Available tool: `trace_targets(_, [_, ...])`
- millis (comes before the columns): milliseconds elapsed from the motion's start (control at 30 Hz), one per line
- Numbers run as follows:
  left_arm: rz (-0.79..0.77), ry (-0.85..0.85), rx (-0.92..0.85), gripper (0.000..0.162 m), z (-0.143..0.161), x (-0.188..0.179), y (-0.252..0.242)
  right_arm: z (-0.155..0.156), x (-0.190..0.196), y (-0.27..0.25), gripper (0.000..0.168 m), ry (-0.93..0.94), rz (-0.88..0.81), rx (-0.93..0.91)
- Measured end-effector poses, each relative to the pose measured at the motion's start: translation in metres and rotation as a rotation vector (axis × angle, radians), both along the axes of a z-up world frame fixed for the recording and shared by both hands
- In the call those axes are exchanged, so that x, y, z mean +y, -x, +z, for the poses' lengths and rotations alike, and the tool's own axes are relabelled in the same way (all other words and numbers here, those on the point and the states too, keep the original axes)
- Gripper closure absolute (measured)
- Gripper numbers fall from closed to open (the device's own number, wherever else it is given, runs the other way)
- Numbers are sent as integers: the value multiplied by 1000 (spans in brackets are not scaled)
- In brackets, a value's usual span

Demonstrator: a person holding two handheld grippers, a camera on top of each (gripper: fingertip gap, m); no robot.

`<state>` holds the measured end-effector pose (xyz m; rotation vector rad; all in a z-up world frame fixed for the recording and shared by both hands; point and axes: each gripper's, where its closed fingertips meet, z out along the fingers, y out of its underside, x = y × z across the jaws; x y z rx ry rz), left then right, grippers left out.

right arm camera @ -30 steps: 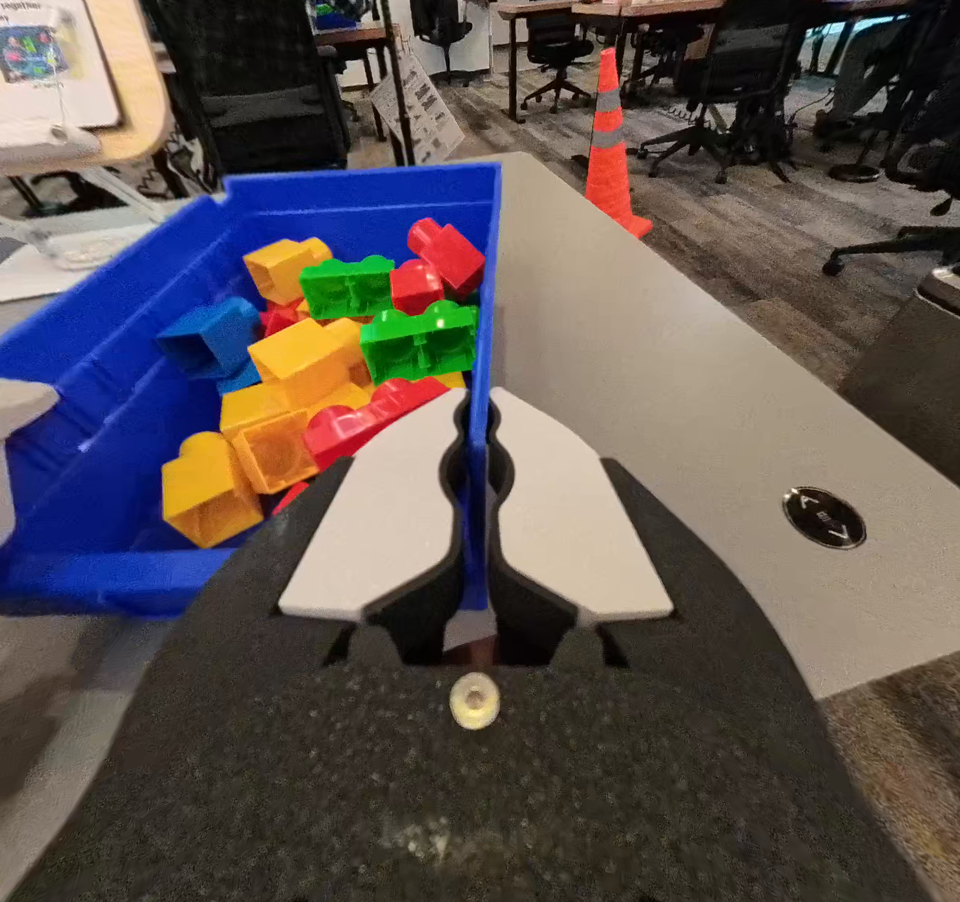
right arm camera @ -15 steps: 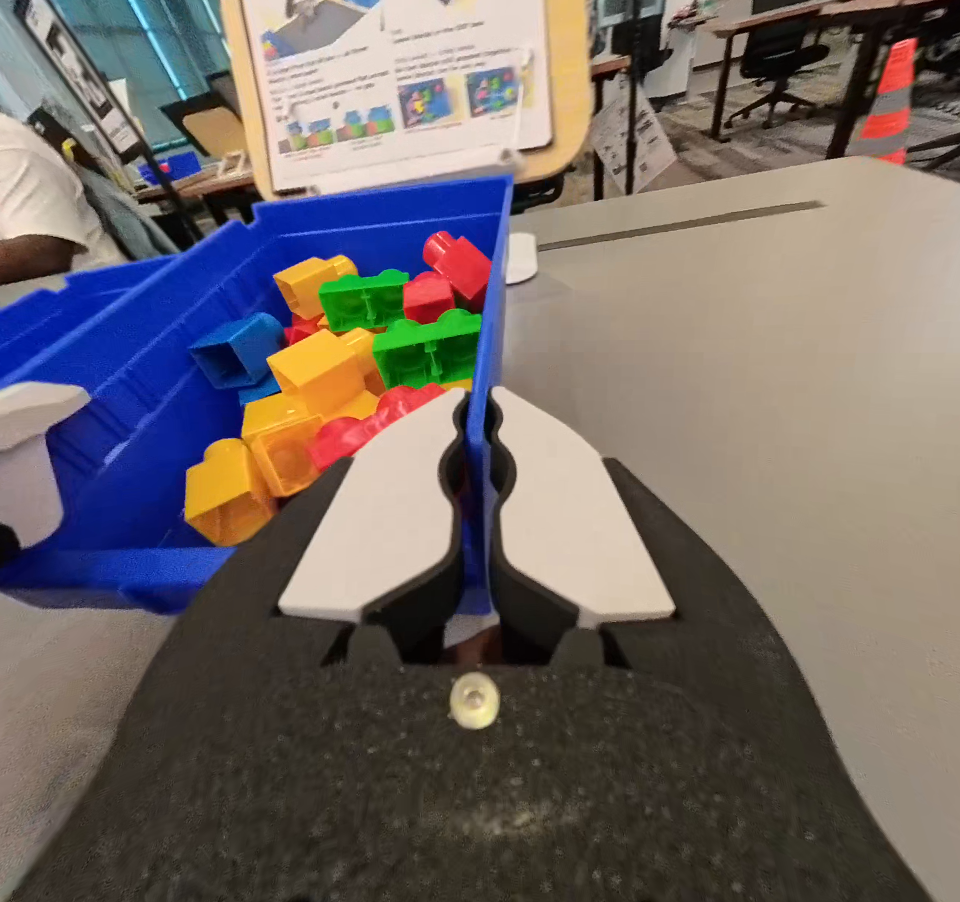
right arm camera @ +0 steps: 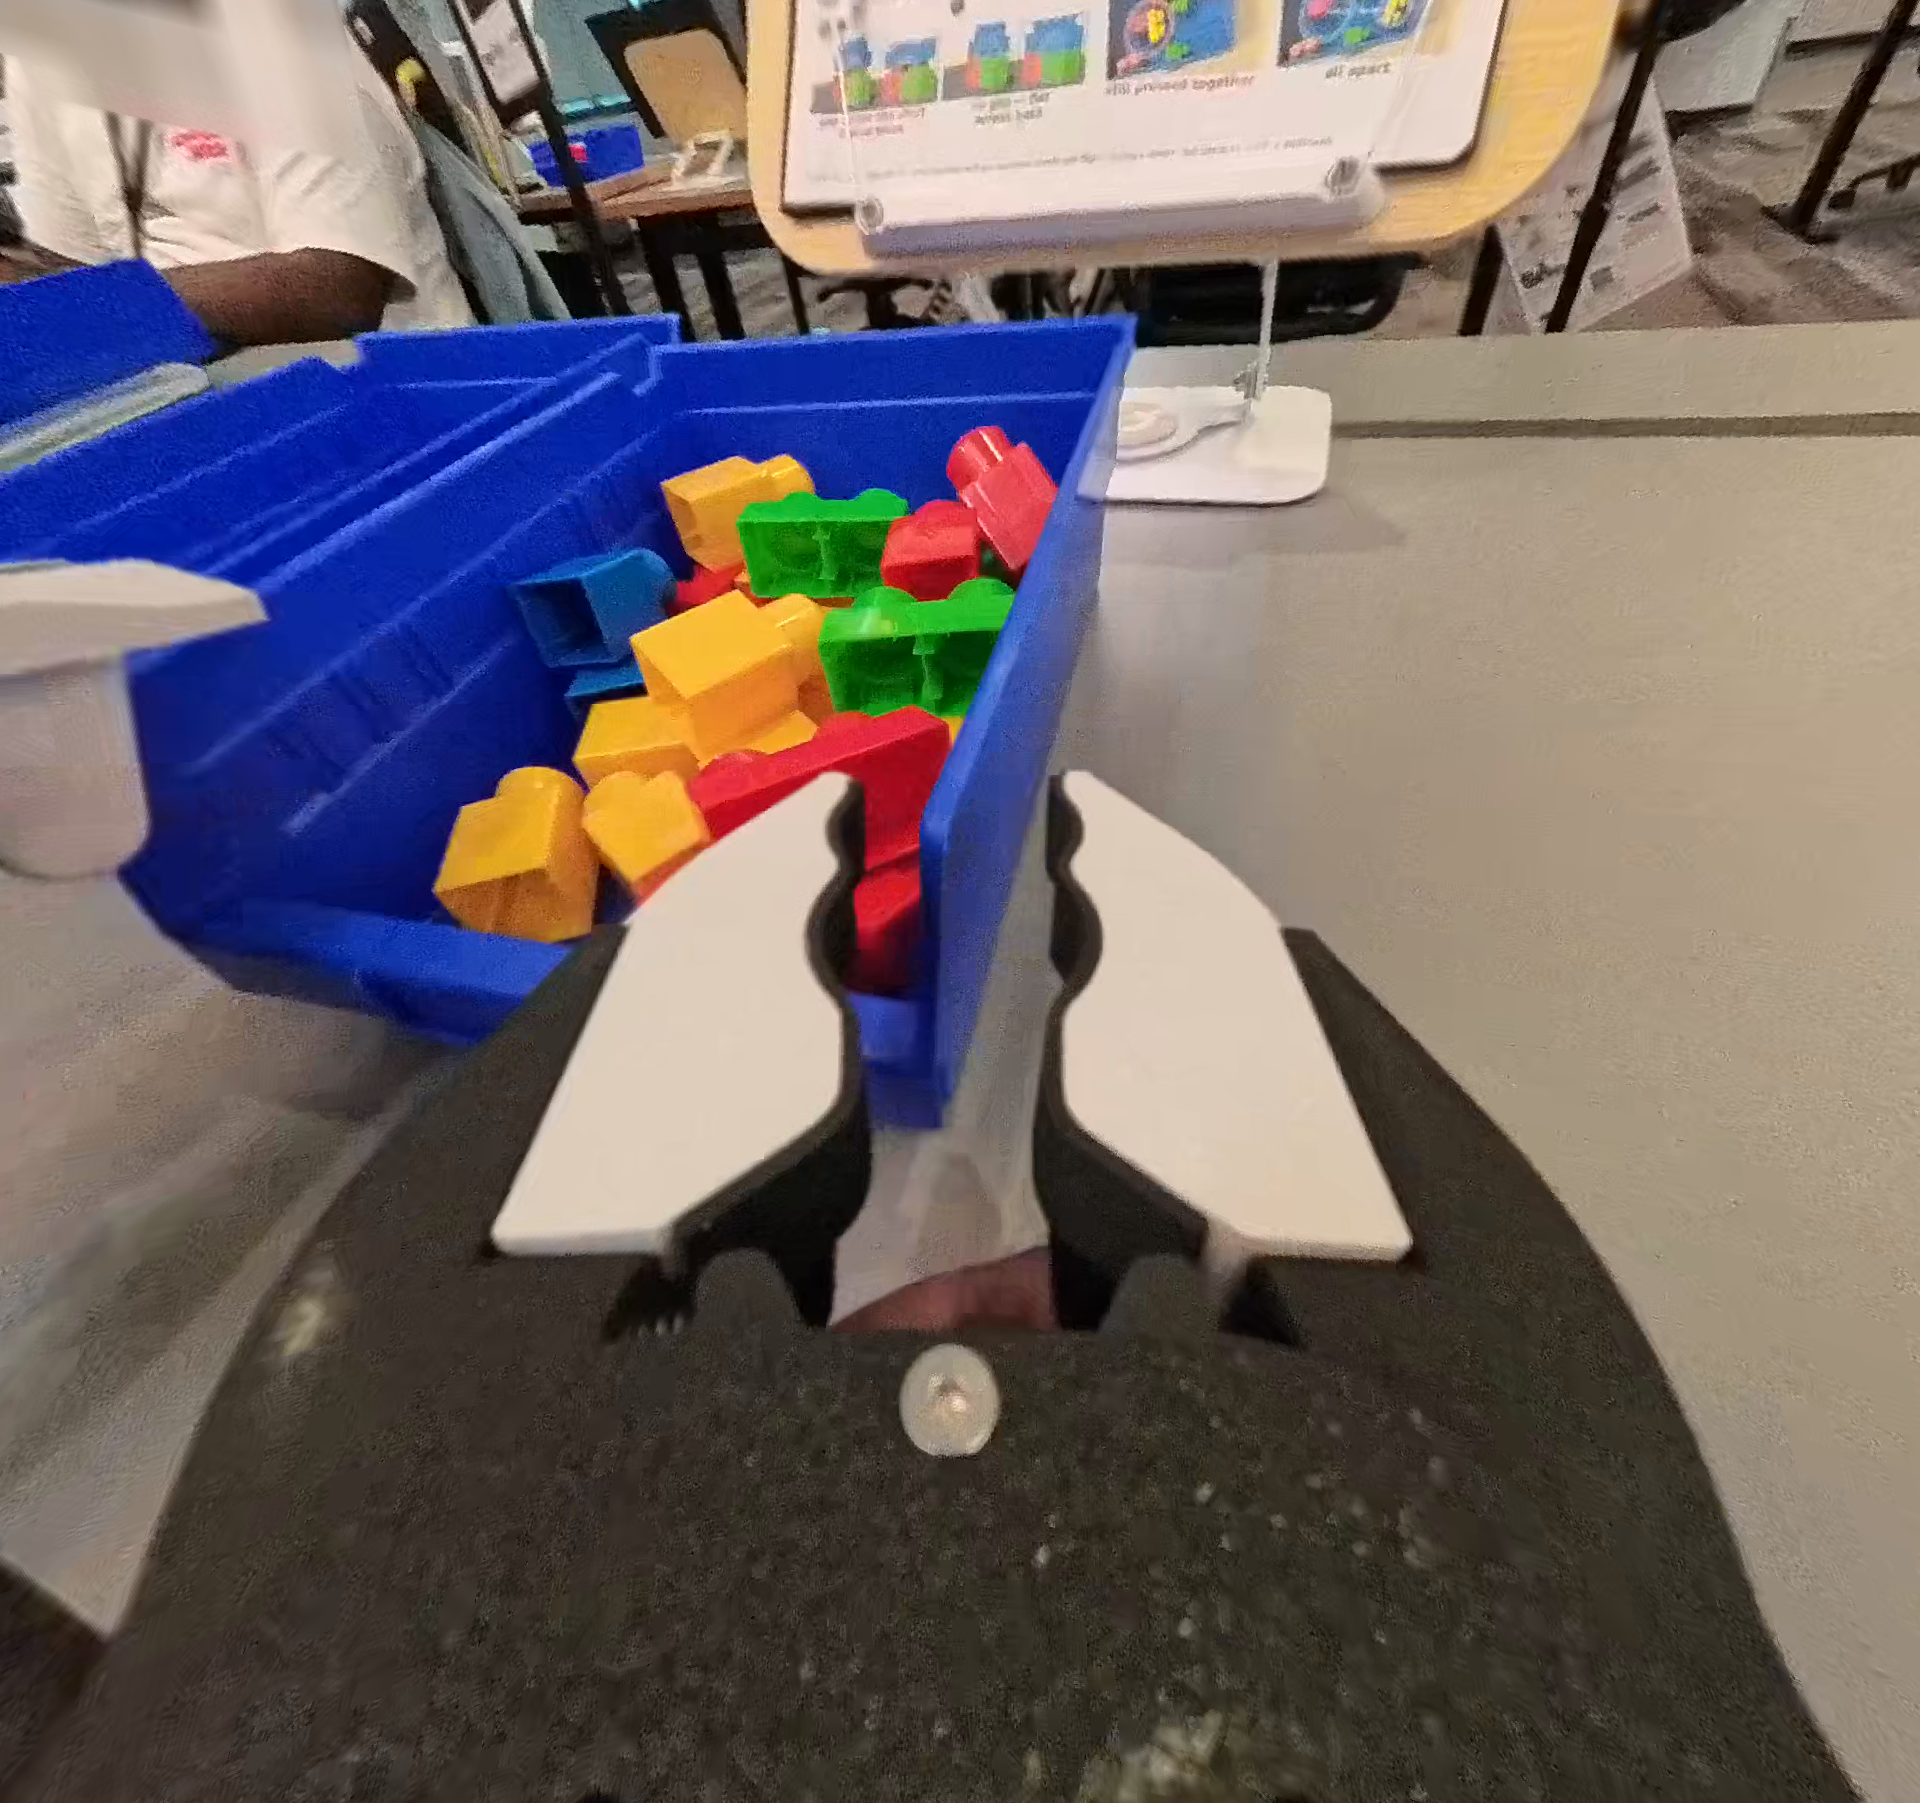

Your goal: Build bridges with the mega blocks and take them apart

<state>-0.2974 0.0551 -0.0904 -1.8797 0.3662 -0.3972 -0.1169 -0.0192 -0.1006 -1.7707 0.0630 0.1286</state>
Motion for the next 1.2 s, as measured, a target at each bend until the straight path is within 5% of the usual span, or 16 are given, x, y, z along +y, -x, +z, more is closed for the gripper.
trace_targets(133, [104, -149, -34, 107, 70, -14, 69, 24, -41, 5, 135, -163, 89, -42])
trace_targets(233, [179, -142, -25, 115, 92, 5, 140, 31, -71, 25, 146, -272, 170, -26])
trace_targets(400, [270, 127, 169, 97, 24, 61, 227, 30, -83, 61, 150, -313, 262, -198])
trace_targets(667, [171, 226, 85, 97, -24, 100, 226, 16, -83, 80, 153, -251, 328, -194])
trace_targets(767, [157, 271, 117, 111, -38, 104, 218, 6, -79, 83, 152, -187, 350, -134])
trace_targets(867, [141, 269, 139, 154, -44, 97, 214, -5, -77, 83, 151, -114, 364, -60])
trace_targets(1200, [248, 220, 115, 160, -45, 30, 236, -16, -72, 129, 139, -37, 424, -51])
